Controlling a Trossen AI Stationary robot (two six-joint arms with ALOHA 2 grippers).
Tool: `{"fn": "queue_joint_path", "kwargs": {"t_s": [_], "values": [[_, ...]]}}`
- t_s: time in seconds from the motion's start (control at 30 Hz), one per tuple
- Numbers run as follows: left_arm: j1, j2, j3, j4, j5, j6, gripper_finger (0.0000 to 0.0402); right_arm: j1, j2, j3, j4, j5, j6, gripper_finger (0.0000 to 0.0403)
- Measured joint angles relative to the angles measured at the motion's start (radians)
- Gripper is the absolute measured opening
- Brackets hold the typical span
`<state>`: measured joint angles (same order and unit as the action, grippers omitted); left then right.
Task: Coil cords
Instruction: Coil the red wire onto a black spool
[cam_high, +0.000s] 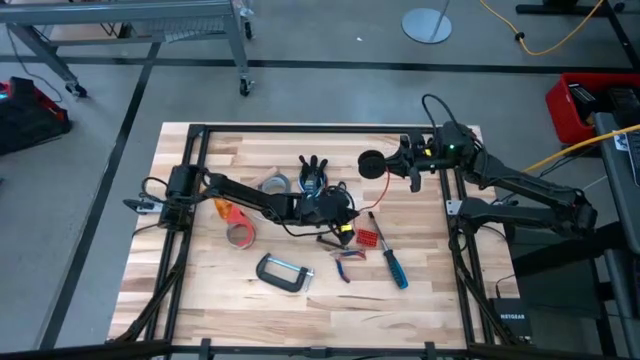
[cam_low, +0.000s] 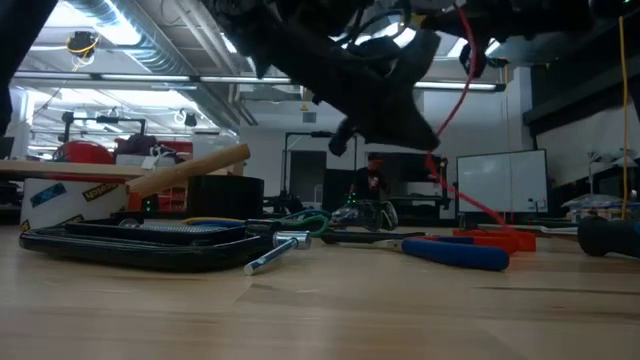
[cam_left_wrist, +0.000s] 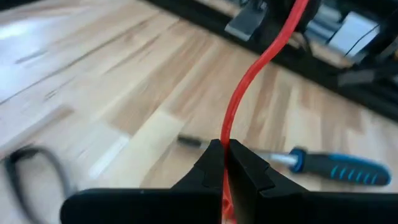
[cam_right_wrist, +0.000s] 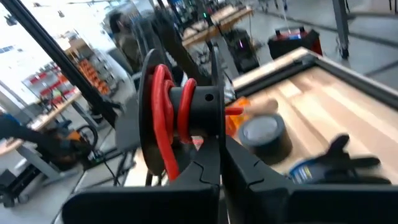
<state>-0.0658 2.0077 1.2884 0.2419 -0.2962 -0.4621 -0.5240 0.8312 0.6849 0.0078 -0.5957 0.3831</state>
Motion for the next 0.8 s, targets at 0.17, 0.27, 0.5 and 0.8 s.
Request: {"fn": "queue_joint_path", "kwargs": {"t_s": [0.17, 0.27, 0.5, 0.8], "values": [[0.000, -0.055, 0.000, -0.215, -0.030, -0.062, 0.0000, 0.000, -0.010, 0.000, -0.135, 0.000, -0.055, 0.0001], [0.000, -0.089, 0.000, -0.320, -0.048, -0.073, 0.0000, 0.000, -0.010, 0.000, -0.235, 0.000, -0.098, 0.0001], [0.012, -0.158, 0.000, -0.510, -0.082, -0.088, 0.0000, 0.001, -0.010, 0.000, -0.456, 0.016, -0.179, 0.0001], [0.078, -0.222, -0.001, -0.573, -0.100, -0.105, 0.0000, 0.001, -0.009, 0.000, -0.622, 0.096, -0.209, 0.0001]]}}
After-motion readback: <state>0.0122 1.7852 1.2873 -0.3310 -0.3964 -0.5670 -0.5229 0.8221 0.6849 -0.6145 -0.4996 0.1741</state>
